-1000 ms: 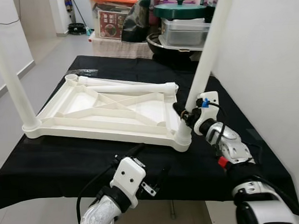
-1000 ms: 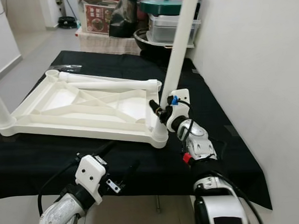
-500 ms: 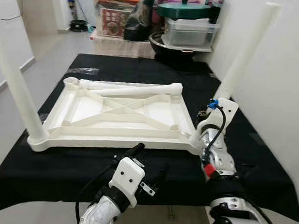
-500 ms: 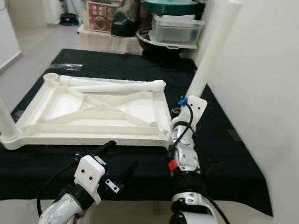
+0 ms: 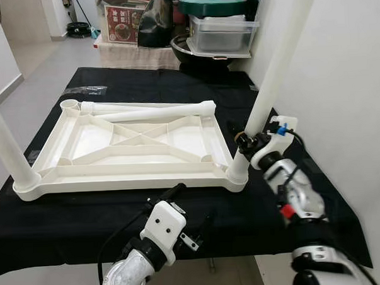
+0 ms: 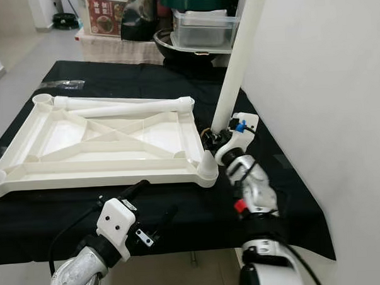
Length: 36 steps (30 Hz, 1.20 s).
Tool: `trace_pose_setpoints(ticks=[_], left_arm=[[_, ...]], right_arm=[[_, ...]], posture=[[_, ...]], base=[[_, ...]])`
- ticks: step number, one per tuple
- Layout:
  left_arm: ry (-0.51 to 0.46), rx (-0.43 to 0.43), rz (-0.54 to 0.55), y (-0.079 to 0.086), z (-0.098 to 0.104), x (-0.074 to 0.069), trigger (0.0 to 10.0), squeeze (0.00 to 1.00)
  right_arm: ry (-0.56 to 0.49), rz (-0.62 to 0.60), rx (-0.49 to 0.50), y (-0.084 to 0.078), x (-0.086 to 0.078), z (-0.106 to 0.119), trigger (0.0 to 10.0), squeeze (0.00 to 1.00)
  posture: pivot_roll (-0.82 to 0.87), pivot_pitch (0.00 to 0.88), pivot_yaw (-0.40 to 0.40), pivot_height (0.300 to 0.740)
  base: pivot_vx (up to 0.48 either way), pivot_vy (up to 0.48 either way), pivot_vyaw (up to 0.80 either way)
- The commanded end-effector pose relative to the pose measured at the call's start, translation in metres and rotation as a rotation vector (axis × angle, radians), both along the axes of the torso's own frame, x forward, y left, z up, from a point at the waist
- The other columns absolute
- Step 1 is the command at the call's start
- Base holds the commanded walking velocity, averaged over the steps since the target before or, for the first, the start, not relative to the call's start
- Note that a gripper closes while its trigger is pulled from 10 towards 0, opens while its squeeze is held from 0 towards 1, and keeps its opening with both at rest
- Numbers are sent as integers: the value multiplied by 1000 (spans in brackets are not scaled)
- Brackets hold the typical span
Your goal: Building children table
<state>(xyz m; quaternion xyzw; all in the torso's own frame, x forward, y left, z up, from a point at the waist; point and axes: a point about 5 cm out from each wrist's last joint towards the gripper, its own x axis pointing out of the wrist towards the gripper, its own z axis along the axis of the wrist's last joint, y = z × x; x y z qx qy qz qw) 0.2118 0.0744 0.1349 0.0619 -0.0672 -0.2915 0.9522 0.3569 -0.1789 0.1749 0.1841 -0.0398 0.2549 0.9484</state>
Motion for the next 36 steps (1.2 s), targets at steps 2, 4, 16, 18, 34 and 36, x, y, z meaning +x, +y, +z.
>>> trace_pose_setpoints(ticks=[2,4,16,18,34,36], left_arm=[[3,6,-5,0,-1,0,10000,0],[1,6,-5,0,-1,1,10000,0],[5,0,-25,-2,0,-1,10000,0],[5,1,-23,-2,0,-1,10000,0],[10,3,-25,-2,-2,-2,10000,0],[10,5,-26,-1,-3,-1,10000,0]], right_arm=[[-10,164,-1,14,-4,1,10000,0],[-11,313,-33,14,-12,-1,10000,0],[-43,867,-198,41,-29,-5,1647,0],[-63,799,-201,47,-20,-3,0,0],[152,-186,-237,4,14,-22,0,0],[229,-483,-235,-15,12,-28,0,0]], posture=[[119,0,-120,740],[126,0,-124,740],[136,0,-127,740],[135,0,-126,740],[118,0,-116,740],[118,0,-114,740]], base=[[0,0,0],[0,0,0],[0,0,0],[0,0,0],[0,0,0],[0,0,0]])
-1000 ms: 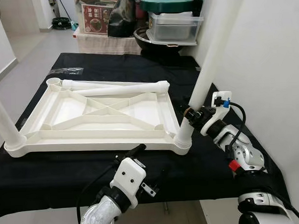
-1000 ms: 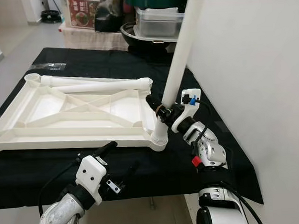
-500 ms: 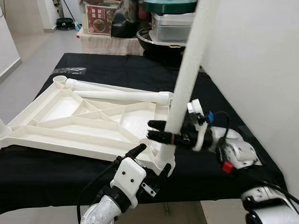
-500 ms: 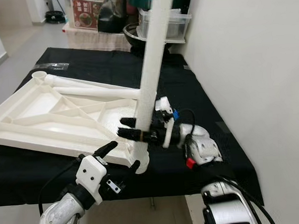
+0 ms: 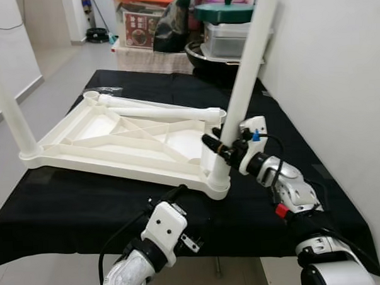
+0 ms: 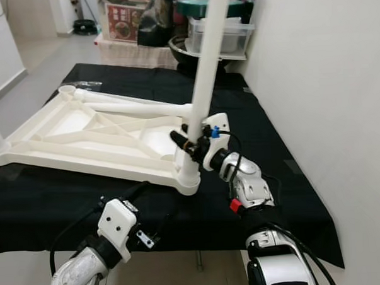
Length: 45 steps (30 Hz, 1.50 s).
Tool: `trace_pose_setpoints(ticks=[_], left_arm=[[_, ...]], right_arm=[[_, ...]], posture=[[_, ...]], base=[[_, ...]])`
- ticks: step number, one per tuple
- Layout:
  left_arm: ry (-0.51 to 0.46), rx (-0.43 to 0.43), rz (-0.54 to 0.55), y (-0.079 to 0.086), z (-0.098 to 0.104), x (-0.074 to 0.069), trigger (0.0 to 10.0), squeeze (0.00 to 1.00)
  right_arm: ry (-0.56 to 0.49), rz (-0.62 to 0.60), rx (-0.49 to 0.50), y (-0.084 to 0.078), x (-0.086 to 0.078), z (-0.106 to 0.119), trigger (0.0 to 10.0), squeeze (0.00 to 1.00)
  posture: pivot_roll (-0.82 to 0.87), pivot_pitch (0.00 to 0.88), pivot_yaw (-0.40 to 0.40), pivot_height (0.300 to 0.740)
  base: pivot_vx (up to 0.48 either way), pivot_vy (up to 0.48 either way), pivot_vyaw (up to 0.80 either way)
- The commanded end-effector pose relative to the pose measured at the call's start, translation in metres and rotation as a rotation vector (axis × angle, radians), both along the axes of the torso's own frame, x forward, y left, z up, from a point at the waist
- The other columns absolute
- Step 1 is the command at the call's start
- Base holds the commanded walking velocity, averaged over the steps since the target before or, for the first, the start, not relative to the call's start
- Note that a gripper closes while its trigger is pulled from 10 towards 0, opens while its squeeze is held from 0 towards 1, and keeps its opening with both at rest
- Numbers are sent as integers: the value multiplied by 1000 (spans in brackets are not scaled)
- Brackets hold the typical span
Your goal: Building children table
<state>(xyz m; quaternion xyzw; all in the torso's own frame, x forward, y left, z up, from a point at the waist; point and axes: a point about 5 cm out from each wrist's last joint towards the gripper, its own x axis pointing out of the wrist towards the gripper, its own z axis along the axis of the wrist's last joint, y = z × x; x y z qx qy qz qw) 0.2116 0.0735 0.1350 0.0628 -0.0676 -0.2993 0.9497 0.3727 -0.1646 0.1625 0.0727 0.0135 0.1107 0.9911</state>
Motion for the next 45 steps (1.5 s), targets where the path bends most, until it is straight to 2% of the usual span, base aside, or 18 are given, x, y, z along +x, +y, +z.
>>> trace_pose_setpoints(ticks=[1,5,9,10,11,14,15,20,21,25,27,28,32,34,37,43,44,45], left_arm=[[10,4,-11,-1,-3,-1,10000,0],[10,6,-13,-1,-4,-1,10000,0],[9,9,-12,-1,-4,-1,10000,0],[8,10,-10,-1,-4,-1,10000,0],[8,11,-9,-1,-4,-1,10000,0],[8,12,-7,0,-4,-1,10000,0],[9,12,-6,0,-4,0,10000,0],[10,11,-7,0,-4,-1,10000,0],[10,10,-8,-1,-4,-1,10000,0],[9,8,-8,-2,-4,0,10000,0],[9,8,-8,-2,-4,0,10000,0],[8,7,-8,-2,-4,1,10000,0],[7,6,-7,-2,-4,1,10000,0],[5,5,-7,-2,-3,2,10000,0],[3,5,-5,-2,-3,2,10000,0],[2,5,-3,-1,-2,2,10000,0],[1,7,-3,-1,-2,2,10000,0],[1,7,-3,-1,-2,2,10000,0]], right_arm=[[132,-454,29,-43,-10,-20,0,0],[173,-684,68,-48,-23,-26,0,0],[198,-730,93,-34,-26,-31,0,0],[197,-717,133,-22,-25,-32,7333,0],[196,-707,162,-13,-24,-32,10000,0],[142,-648,233,-1,-19,-25,10000,0],[84,-596,229,2,-16,-17,10000,1000],[-4,-506,220,4,-11,-3,10000,1000],[-45,-418,261,1,-8,3,10000,0],[-147,-60,388,-4,-7,16,10000,0],[-151,-34,400,-4,-7,17,10000,0],[-139,167,373,-6,-13,16,10000,0],[-127,317,359,-7,-19,15,10000,0],[-74,765,279,-3,-46,11,10000,0],[-17,989,225,5,-59,6,10000,0],[10,1073,166,14,-59,2,10000,0],[18,1084,123,19,-54,-2,4314,0],[18,1084,123,19,-54,-2,4314,0]], posture=[[120,0,-116,740],[121,0,-112,740],[126,0,-116,740],[129,0,-120,740],[129,0,-120,740],[129,0,-119,740],[123,0,-118,740],[119,0,-114,740],[116,0,-116,740],[115,0,-117,740],[115,0,-117,740],[113,0,-116,740],[113,0,-117,740],[116,0,-119,740],[122,0,-122,740],[125,0,-121,740],[126,0,-121,740],[126,0,-121,740]], base=[[0,0,0],[0,0,0],[0,0,0],[0,0,0],[0,0,0],[0,0,0],[0,0,0],[0,0,0],[0,0,0],[0,0,0],[0,0,0],[0,0,0],[0,0,0],[0,0,0],[0,0,0],[0,0,0],[0,0,0],[0,0,0]])
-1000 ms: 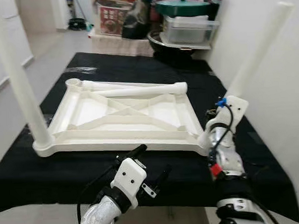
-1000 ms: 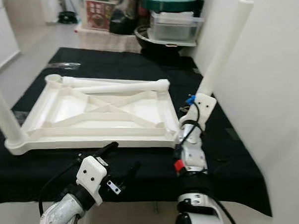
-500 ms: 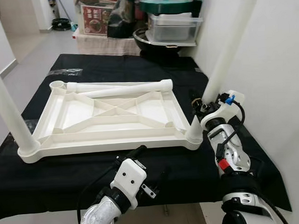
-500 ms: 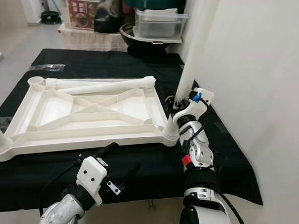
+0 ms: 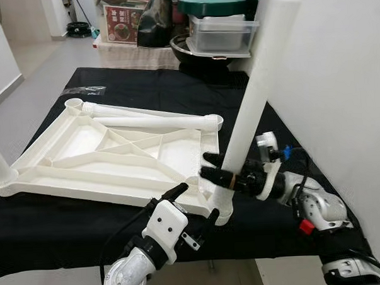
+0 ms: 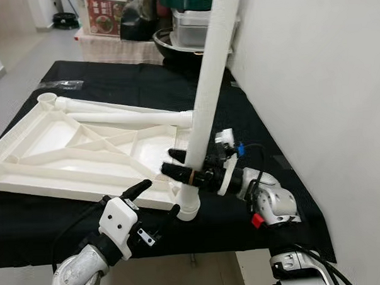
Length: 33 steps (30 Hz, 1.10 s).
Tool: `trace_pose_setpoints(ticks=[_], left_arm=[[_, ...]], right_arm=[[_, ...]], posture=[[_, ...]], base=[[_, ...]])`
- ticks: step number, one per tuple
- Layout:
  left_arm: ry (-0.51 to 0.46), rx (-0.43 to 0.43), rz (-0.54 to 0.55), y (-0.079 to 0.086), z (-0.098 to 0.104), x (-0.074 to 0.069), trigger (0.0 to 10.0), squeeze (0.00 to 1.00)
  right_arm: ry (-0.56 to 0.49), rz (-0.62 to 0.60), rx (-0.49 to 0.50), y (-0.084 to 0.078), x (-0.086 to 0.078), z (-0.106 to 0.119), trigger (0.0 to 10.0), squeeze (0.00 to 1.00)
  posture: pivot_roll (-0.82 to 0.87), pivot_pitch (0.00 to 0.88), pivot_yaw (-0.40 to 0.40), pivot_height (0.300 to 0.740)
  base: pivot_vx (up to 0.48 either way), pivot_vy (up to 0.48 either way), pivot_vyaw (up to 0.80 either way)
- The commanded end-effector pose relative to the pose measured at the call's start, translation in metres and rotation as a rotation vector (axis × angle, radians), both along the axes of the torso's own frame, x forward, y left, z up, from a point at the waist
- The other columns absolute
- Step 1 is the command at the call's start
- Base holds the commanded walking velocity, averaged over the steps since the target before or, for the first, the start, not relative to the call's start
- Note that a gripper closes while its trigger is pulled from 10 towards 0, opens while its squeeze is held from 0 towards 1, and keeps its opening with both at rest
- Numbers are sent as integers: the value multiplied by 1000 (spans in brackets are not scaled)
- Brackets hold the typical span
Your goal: Building children table
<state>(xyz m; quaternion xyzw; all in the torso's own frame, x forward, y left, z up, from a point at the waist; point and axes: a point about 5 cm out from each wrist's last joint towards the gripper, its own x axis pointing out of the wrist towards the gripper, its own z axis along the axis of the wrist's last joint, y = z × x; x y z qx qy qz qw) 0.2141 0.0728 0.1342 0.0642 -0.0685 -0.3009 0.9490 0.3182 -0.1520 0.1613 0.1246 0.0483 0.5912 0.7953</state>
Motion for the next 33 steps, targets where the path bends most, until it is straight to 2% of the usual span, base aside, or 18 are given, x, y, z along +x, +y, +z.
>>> trace_pose_setpoints(ticks=[1,2,6,8,9,11,12,13,17,20,22,23,25,28,29,30,31,33], left_arm=[[3,4,1,0,-2,0,10000,0],[2,5,1,0,-1,0,10000,0],[1,6,2,0,-1,0,10000,0],[2,7,3,0,-1,0,10000,0],[2,7,3,0,-1,0,10000,0],[3,7,2,0,-1,0,10000,0],[3,7,2,0,-1,0,10000,0],[3,6,1,0,-1,-1,10000,0],[8,6,-6,-1,-2,-2,10000,0],[8,5,-6,-1,-2,-2,10000,0],[8,5,-6,-1,-2,-2,10000,0],[8,5,-4,-1,-2,-2,10000,0],[8,7,-1,0,-2,-2,10000,0],[8,9,0,0,-2,-2,10000,0],[8,9,0,0,-2,-2,10000,0],[8,9,0,0,-2,-2,10000,0],[9,10,-1,0,-3,-2,10000,0],[9,10,-1,0,-3,-2,10000,0]], right_arm=[[-11,36,-16,7,0,-1,4314,0],[-33,16,-51,12,6,-4,0,0],[-61,-56,-65,14,15,-3,0,0],[-83,-308,-91,12,31,-2,0,0],[-83,-308,-91,12,31,-2,0,0],[-44,-533,-104,4,42,-2,0,0],[-44,-533,-104,4,42,-2,0,0],[-20,-636,-110,1,46,-3,0,0],[120,-1352,-234,-37,53,-18,0,0],[149,-1518,-254,-48,46,-23,0,0],[149,-1518,-254,-48,46,-23,0,0],[199,-1621,-235,-48,38,-29,0,0],[270,-1717,-197,-36,29,-35,0,0],[298,-1723,-172,-23,27,-36,0,0],[294,-1670,-121,-10,31,-33,10000,0],[294,-1670,-121,-10,31,-33,10000,0],[257,-1619,-74,-2,35,-28,10000,1000],[230,-1584,-43,3,37,-24,10000,1000]], posture=[[126,0,-121,740],[132,0,-126,740],[134,0,-125,740],[126,0,-121,740],[126,0,-121,740],[121,0,-117,740],[121,0,-117,740],[121,0,-117,740],[117,0,-115,740],[119,0,-115,740],[119,0,-115,740],[123,0,-118,740],[123,0,-120,740],[123,0,-120,740],[123,0,-120,740],[123,0,-120,740],[124,0,-119,740],[124,0,-119,740]], base=[[0,0,0],[0,0,0],[0,0,0],[0,0,0],[0,0,0],[0,0,0],[0,0,0],[0,0,0],[0,0,0],[0,0,0],[0,0,0],[0,0,0],[0,0,0],[0,0,0],[0,0,0],[0,0,0],[0,0,0],[0,0,0]])
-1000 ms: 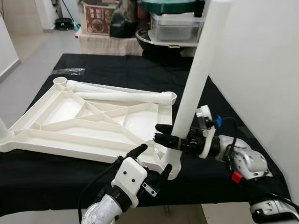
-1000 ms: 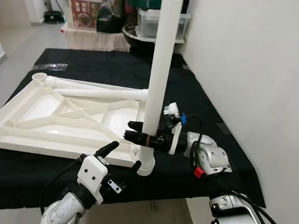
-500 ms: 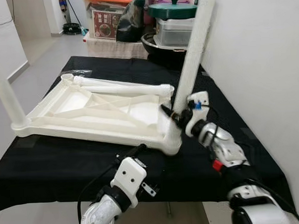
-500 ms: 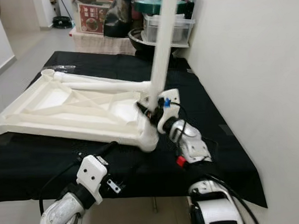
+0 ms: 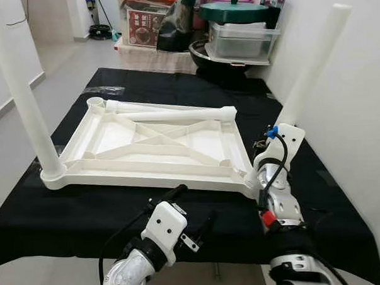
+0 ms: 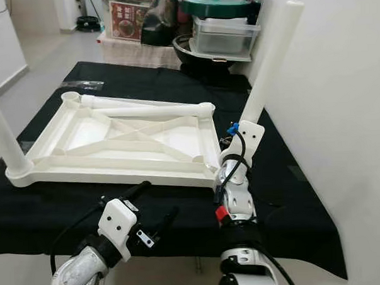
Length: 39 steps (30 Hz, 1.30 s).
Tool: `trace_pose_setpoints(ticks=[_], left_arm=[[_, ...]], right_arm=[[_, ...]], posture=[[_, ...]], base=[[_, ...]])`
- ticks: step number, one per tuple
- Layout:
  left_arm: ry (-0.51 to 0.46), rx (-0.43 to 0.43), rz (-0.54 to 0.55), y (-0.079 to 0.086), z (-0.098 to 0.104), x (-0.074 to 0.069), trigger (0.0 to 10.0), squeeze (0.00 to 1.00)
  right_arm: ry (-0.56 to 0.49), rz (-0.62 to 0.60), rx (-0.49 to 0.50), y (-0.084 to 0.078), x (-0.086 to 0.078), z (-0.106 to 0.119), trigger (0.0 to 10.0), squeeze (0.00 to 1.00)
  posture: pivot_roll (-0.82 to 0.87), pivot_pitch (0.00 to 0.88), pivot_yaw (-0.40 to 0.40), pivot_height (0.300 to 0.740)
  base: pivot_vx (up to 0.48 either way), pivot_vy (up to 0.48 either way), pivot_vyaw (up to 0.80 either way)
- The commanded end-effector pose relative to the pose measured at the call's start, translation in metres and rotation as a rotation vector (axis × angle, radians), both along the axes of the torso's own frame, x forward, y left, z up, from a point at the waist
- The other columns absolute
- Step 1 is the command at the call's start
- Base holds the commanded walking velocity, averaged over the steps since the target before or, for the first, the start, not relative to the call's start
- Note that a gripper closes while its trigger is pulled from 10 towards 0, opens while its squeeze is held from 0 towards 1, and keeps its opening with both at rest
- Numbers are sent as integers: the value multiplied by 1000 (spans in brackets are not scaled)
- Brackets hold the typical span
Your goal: Building children table
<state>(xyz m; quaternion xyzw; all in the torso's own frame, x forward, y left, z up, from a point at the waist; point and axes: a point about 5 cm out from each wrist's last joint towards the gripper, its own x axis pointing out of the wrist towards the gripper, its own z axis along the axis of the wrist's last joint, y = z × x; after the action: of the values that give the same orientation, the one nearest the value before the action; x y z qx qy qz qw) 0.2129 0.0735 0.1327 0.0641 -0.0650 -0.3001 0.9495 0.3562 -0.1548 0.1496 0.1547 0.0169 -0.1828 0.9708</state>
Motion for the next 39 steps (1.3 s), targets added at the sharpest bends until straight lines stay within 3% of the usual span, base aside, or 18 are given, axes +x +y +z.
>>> trace_pose_setpoints(ticks=[1,3,5,6,9,11,13,15,18,21,25,26,28,29,33,34,37,39], left_arm=[[3,8,-2,-1,-2,0,10000,0],[3,8,-2,-1,-2,0,10000,0],[4,9,0,0,-2,0,10000,0],[4,11,-2,0,-3,0,10000,0],[4,11,-2,0,-3,0,10000,0],[3,14,-6,-1,-3,0,10000,0],[2,15,-7,-1,-3,0,10000,0],[2,15,-7,-1,-3,0,10000,0],[-1,16,-7,-1,-3,1,10000,0],[-1,16,-7,-1,-3,1,10000,0],[-5,18,-4,0,-2,1,10000,0],[-6,19,-4,0,-2,1,10000,0],[-7,19,-3,1,-2,1,10000,0],[-7,21,-4,1,-2,1,10000,0],[-5,23,-4,1,-3,0,10000,0],[-5,22,-3,1,-3,0,10000,0],[-5,22,-2,1,-3,0,10000,0],[-3,21,-2,1,-3,-1,10000,0]], right_arm=[[-14,76,34,8,2,-7,10000,1000],[-14,76,34,8,2,-7,10000,1000],[-150,293,50,13,11,9,10000,0],[-228,482,56,14,12,18,10000,0],[-228,482,56,14,12,18,10000,0],[-284,856,105,6,7,30,10000,0],[-288,1087,111,-1,-3,35,10000,0],[-288,1087,111,-1,-3,35,10000,0],[-264,1348,70,1,-19,37,10000,0],[-264,1348,70,1,-19,37,10000,0],[-225,1576,-5,16,-29,28,10000,0],[-222,1632,-14,20,-30,26,8824,0],[-221,1664,-16,22,-29,24,8824,0],[-216,1687,-13,24,-29,23,0,0],[-189,1612,-53,27,-21,18,0,0],[-154,1452,-107,26,-10,13,0,0],[-146,1419,-115,25,-8,12,0,0],[-113,1151,-115,13,4,9,0,0]], posture=[[124,0,-121,740],[124,0,-121,740],[120,0,-118,740],[119,0,-118,740],[119,0,-118,740],[117,0,-119,740],[119,0,-119,740],[119,0,-119,740],[122,0,-123,740],[122,0,-123,740],[132,0,-122,740],[136,0,-125,740],[136,0,-125,740],[138,0,-124,740],[140,0,-126,740],[140,0,-126,740],[140,0,-126,740],[129,0,-122,740]], base=[[0,0,0],[0,0,0],[0,0,0],[0,0,0],[0,0,0],[0,0,0],[0,0,0],[0,0,0],[0,0,0],[0,0,0],[0,0,0],[0,0,0],[0,0,0],[0,0,0],[0,0,0],[0,0,0],[0,0,0],[0,0,0]])
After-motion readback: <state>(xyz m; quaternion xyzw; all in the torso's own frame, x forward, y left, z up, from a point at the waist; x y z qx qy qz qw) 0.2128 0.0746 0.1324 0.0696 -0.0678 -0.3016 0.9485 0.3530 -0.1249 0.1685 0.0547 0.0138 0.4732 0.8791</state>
